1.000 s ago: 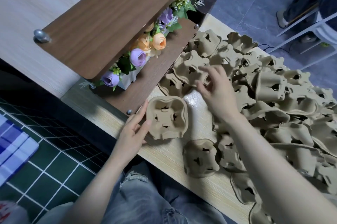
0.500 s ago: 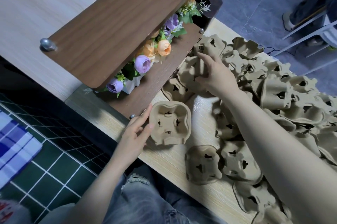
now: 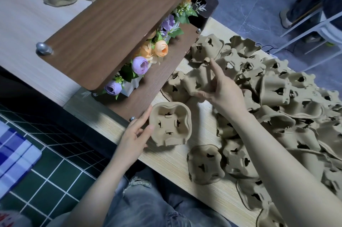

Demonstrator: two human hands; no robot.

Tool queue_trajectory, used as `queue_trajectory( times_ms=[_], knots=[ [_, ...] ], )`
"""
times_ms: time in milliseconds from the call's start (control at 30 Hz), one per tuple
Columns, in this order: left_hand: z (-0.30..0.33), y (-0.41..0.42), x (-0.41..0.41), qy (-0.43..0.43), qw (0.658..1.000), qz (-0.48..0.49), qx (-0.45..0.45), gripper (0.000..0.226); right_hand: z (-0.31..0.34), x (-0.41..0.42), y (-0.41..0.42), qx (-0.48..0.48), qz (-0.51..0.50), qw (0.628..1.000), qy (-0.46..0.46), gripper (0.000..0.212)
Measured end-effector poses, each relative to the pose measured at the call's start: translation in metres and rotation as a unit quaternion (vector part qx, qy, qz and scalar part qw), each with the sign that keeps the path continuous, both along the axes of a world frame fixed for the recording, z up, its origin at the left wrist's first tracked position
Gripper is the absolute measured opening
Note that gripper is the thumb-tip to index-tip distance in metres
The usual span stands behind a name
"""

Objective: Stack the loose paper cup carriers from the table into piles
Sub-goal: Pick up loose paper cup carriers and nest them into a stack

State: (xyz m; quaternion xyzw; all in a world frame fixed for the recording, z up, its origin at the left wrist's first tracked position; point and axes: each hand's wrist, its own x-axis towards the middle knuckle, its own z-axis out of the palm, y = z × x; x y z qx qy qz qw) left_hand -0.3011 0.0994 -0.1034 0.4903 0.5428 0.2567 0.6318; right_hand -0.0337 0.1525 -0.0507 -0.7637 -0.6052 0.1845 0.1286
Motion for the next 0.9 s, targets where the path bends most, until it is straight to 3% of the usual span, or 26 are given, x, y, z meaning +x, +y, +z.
queue_trajectory(
  times_ms=[100, 600, 900],
  knots=[
    [0.001, 0.000, 0.001, -0.004, 1.000, -0.003, -0.004, 0.056, -0.002, 0.004, -0.010, -0.024, -0.013, 1.000, -0.007, 0.096],
    [0.006, 0.001, 0.000, -0.008, 1.000, -0.001, -0.014, 0.052, 0.001, 0.000, -0.049, 0.066, -0.102, 0.992, 0.035, 0.026],
    [0.007, -0.002, 0.004, 0.013, 1.000, -0.015, 0.006, 0.051, 0.006, -0.004, -0.082, 0.139, -0.146, 0.973, 0.111, 0.020]
  ],
)
